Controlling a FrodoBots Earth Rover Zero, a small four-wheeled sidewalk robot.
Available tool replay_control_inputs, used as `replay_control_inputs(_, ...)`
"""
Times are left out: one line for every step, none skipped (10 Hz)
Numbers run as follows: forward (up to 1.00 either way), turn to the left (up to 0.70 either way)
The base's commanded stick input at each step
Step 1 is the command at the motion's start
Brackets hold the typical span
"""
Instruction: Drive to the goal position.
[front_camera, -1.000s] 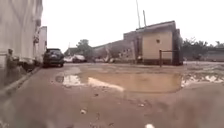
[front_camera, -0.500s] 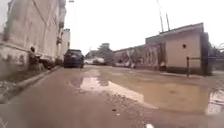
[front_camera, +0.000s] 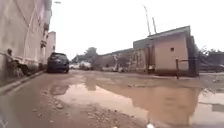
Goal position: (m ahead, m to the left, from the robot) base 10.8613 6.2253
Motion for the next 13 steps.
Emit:
replay_control_inputs(1.00,0.52)
replay_control_inputs(1.00,0.52)
replay_control_inputs(1.00,0.12)
replay_control_inputs(1.00,0.07)
replay_control_inputs(1.00,-0.15)
replay_control_inputs(1.00,-0.28)
replay_control_inputs(1.00,-0.28)
replay_control_inputs(1.00,-0.28)
replay_control_inputs(1.00,-0.28)
replay_control_inputs(1.00,-0.28)
replay_control_inputs(1.00,-0.28)
replay_control_inputs(1.00,-0.28)
replay_control_inputs(1.00,0.12)
